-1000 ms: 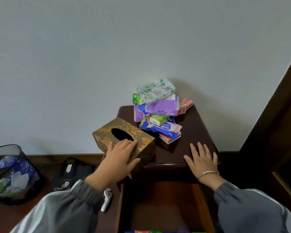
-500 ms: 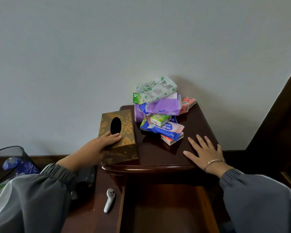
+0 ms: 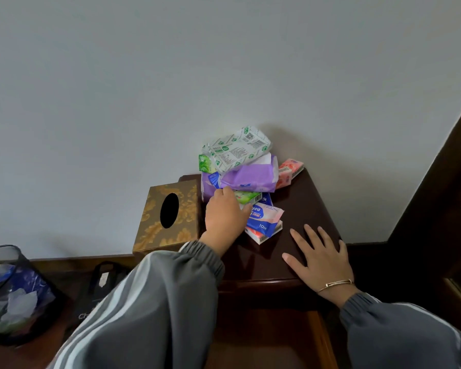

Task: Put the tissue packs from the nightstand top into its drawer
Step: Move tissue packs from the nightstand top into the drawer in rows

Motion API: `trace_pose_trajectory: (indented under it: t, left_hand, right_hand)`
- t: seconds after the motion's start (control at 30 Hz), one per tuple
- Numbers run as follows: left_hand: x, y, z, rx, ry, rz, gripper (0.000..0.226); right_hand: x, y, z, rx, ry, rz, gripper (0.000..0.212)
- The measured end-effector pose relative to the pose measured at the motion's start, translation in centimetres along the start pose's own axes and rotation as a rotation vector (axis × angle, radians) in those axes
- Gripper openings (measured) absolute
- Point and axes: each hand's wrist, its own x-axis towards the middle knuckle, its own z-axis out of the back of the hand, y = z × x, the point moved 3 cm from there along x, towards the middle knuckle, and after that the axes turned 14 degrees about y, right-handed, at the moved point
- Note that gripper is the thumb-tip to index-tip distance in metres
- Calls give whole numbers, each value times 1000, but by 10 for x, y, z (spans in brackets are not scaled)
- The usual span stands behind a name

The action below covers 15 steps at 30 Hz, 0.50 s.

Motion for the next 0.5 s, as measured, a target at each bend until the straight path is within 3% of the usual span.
trace_pose_trajectory:
  t: [0.17, 0.37, 0.5]
  left_hand:
    - [27, 2, -22, 68, 25, 230, 76]
    - [13, 0, -8, -45, -5, 141, 61]
    - [-32, 3, 13, -116, -39, -1, 37]
  right_hand:
    - [1, 0, -2, -10, -13, -7, 72]
    - [0, 0, 0, 21, -65, 1, 78]
    - [1, -2, -2, 2, -49, -2, 76]
